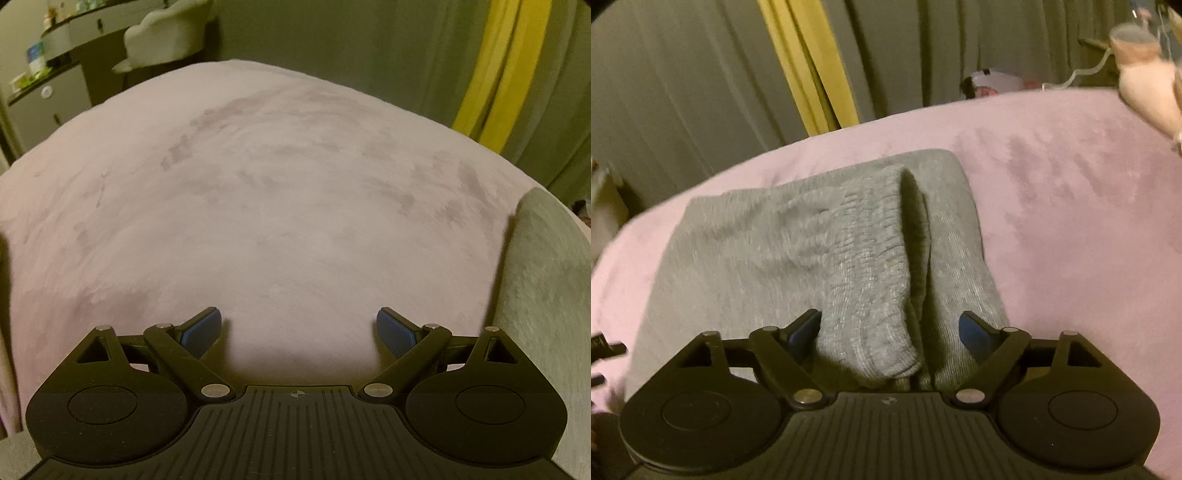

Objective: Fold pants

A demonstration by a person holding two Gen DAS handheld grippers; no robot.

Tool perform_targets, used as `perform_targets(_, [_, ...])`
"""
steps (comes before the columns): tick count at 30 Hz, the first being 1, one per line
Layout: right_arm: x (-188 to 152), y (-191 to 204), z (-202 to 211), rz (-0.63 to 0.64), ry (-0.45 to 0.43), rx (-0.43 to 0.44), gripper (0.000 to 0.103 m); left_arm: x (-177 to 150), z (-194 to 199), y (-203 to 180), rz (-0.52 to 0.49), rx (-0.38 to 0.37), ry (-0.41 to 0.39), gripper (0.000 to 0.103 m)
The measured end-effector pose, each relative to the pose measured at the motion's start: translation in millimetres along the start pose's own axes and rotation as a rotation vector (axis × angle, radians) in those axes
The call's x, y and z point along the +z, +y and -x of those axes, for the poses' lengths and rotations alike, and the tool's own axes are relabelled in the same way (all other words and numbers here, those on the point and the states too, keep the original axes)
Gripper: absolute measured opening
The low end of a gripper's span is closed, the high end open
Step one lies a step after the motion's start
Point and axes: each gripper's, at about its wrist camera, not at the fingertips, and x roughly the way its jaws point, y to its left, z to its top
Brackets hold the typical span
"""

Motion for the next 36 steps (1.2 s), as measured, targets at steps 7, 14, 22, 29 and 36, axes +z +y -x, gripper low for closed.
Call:
perform_targets(7, [1.0, -5.2, 13.9, -0.019, -0.02, -0.023, 0.098, -17.6, 21.5, -31.5, -0.19, -0.133, -0.042, 0.096])
perform_targets(14, [-0.4, -16.1, 8.3, -0.073, 0.001, -0.003, 0.099, -42.8, 30.6, -84.4, -0.469, -0.09, -0.129, 0.096])
perform_targets(22, [-1.6, -15.6, -5.4, -0.064, 0.024, -0.015, 0.099, -28.8, 26.9, -62.3, -0.323, -0.082, -0.112, 0.097])
perform_targets(29, [-1.3, -18.6, -8.2, -0.088, 0.03, -0.003, 0.099, -45.2, 24.9, -79.6, -0.453, -0.147, -0.097, 0.097])
perform_targets(36, [0.6, -18.5, -4.9, -0.1, 0.031, -0.001, 0.099, -30.0, 4.3, -58.7, -0.282, -0.193, 0.04, 0.097])
